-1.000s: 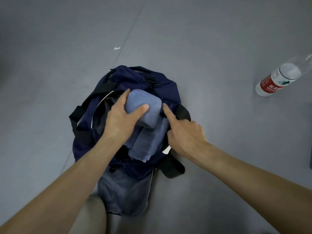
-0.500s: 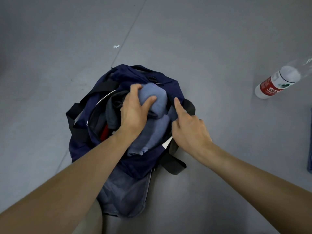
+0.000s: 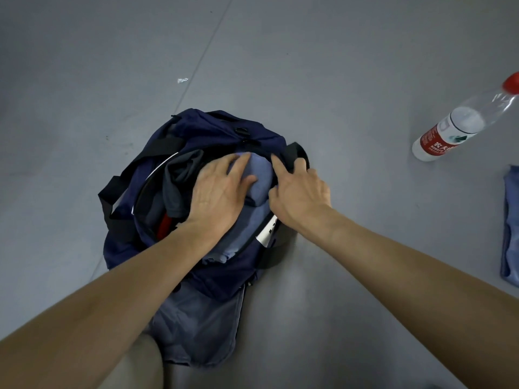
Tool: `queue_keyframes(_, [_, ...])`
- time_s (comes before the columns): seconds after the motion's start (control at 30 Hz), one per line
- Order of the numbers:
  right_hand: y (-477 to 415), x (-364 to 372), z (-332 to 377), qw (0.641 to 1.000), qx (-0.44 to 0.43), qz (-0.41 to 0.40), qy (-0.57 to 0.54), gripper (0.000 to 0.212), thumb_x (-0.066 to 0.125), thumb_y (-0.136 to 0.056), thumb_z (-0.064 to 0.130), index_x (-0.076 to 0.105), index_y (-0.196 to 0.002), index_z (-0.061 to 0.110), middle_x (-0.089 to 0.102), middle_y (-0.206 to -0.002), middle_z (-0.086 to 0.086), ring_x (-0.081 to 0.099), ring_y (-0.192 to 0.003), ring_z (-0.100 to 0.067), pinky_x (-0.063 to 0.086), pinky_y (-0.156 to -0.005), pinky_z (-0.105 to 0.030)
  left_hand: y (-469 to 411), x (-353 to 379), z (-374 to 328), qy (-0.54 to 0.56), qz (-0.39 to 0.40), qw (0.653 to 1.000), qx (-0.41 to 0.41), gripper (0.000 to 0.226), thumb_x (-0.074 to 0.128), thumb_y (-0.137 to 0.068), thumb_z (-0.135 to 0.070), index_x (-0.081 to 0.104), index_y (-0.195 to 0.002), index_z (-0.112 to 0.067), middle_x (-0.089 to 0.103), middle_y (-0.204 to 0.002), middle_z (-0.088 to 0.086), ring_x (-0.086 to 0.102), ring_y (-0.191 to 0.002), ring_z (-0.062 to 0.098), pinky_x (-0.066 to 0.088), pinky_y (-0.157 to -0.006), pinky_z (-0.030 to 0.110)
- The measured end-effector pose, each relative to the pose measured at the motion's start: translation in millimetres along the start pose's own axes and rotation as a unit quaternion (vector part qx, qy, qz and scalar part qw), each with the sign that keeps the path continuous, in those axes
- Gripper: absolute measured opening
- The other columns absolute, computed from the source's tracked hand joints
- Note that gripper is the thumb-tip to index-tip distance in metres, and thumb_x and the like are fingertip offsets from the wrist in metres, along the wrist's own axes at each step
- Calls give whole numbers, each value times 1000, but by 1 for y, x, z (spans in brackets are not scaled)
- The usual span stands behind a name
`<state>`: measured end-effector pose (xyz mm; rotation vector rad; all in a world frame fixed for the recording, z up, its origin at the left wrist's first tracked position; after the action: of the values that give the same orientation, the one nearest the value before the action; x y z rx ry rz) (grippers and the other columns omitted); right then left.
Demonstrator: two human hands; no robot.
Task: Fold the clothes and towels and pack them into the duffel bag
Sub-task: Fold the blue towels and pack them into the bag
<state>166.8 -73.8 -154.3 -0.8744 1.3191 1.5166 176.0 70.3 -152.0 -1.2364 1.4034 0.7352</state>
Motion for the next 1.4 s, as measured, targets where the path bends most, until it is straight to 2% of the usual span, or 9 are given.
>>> queue_keyframes(0.13, [-7,2,4,998,8,32,-49,78,46,-96,27,0,-159,28,49,-137,-11,52,-118,-34,41,-79,-41,-1,22,-2,30,122,992,-30,87,41,-88,-68,30,-153,-10,38,-154,17,36,-142,31,29,-119,44])
queue_keyframes(0.37, [1,-10,12,996,-23,-54,-61,77,45,-92,14,7,-158,19,54,-128,-7,58,-106,-32,37,-68,-38,-29,29,12,-8,267,963,-28,104,69,-77,-62,17,-157,-22,43,-146,15,45,-129,37,38,-109,46])
queue_keyframes(0.63, [2,-16,20,991,-53,-98,-74,73,43,-95,15,5,-157,21,54,-125,-5,59,-102,-32,38,-64,-38,-37,10,13,99,37,993,-50,91,73,-84,-38,20,-157,-23,40,-147,12,45,-124,34,41,-103,44])
queue_keyframes(0.77, [-5,-3,11,994,-30,-53,-86,76,44,-94,19,2,-158,24,53,-126,-8,57,-102,-33,42,-68,-39,-20,48,5,35,162,985,-39,98,41,-89,-69,-8,-160,-21,18,-162,18,24,-146,34,21,-120,43])
queue_keyframes(0.87, [-4,5,4,989,-29,-43,-136,75,41,-95,25,-1,-157,32,53,-121,-7,57,-95,-33,46,-71,-40,-15,39,1,21,120,992,-21,87,13,-93,-70,-1,-160,-17,13,-164,20,16,-151,34,17,-123,45])
queue_keyframes(1.1, [1,19,-9,977,-60,-15,-203,79,47,-94,27,0,-154,48,46,-103,1,52,-81,-24,42,-71,-35,-10,56,15,-38,164,985,-42,71,20,-102,-56,-13,-158,-28,-5,-167,16,8,-153,33,8,-124,43])
queue_keyframes(1.23, [17,21,-12,967,-122,13,-223,70,42,-98,56,-6,-150,57,48,-105,4,58,-89,-24,51,-87,-42,-16,57,15,-57,217,973,-60,71,20,-103,-56,-15,-158,-28,-5,-167,15,3,-153,33,7,-125,45])
queue_keyframes(1.33, [33,13,-39,965,-133,20,-225,70,33,-93,70,-7,-149,59,51,-116,4,59,-93,-22,49,-93,-42,-13,14,5,22,127,988,-88,73,35,-102,-47,6,-161,-15,13,-166,15,13,-152,33,12,-125,42])
queue_keyframes(1.4, [43,6,-84,968,-88,-8,-235,71,30,-91,73,-4,-151,56,50,-123,6,60,-94,-20,48,-95,-41,-7,-15,-8,94,49,987,-124,71,40,-103,-40,11,-160,-9,12,-168,10,7,-154,26,8,-125,36])
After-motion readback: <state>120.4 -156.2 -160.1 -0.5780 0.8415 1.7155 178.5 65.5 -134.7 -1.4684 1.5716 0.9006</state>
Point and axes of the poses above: each hand's wrist, its own y-axis away from the middle knuckle, its own x-axis out of the palm, z = x × y, the point moved 8 cm from there along -y, towards the middle knuckle
